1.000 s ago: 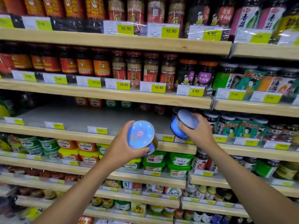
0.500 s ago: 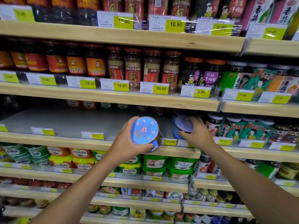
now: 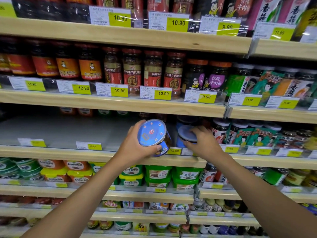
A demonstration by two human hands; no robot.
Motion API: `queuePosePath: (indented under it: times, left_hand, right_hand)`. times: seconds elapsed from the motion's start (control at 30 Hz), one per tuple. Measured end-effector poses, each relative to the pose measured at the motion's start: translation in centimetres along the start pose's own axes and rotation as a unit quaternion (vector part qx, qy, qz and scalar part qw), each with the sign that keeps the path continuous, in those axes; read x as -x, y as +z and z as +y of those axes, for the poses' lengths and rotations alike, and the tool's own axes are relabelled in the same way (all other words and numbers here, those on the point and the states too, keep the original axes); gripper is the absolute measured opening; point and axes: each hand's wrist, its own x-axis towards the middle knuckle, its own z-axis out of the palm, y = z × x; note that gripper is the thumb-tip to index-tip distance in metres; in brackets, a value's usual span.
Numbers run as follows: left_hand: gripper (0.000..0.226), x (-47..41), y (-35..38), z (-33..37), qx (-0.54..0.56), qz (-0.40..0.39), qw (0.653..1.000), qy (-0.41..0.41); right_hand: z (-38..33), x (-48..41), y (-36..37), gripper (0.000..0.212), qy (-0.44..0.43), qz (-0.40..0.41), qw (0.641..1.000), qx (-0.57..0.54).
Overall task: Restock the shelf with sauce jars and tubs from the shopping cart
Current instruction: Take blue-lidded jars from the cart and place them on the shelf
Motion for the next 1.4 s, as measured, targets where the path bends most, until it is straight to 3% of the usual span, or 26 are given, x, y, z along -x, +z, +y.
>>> queuePosePath:
  times: [0.1,0.17,0.3,0.47,0.63,0.87,1.07,1.23,1.4]
  left_hand:
    - [0.122,-1.0,0.8,-0.2,0.015,0.005,1.0,-0.013]
    - [0.119,-1.8,1.3,-0.3,0.026,0.002,1.0,-0.01]
    - [0.09,-3.3,3.3,1.1,0.084,0.015,0.996,-0.006]
    - [0.062,-5.6,6.4,2.3,0.135,0.016,0.991,-0.019]
    - [0.049,-8.2,10.0,3.1,0.116,-0.004,0.993,-0.01]
    - [0.047,-9.6,11.5,3.7,0.104,-0.053,0.993,0.004]
    - [0.083,-9.9,11.0,2.1,0.111,-0.142,0.984,-0.012]
    - [0.055,-9.4,10.7,0.0,0.116,-0.17,0.978,-0.021]
    - [0.047,-9.3,11.4,-0.4,0.11,-0.157,0.981,-0.022]
  right_hand:
    - [-0.2,0.8,-1.1,0.064,0.001,-0.008,1.0,-0.014]
    - [-0.7,1.6,-2.2,0.063,-0.011,0.019,0.998,-0.055]
    - [-2.4,2.8,-3.3,0.047,-0.021,0.046,0.99,-0.134]
    - [-2.2,3.0,-2.7,0.076,0.011,0.036,0.98,-0.196]
    - [0.3,1.8,-3.2,0.068,0.048,0.064,0.979,-0.187]
    - [1.7,1.2,-2.2,0.049,0.081,0.084,0.977,-0.179]
    - [2.2,1.9,-1.0,0.043,0.083,0.091,0.978,-0.17]
    - [2.3,1.9,-0.8,0.042,0.09,0.087,0.979,-0.16]
    - [2.6,1.7,-0.3,0.041,0.09,0.082,0.978,-0.171]
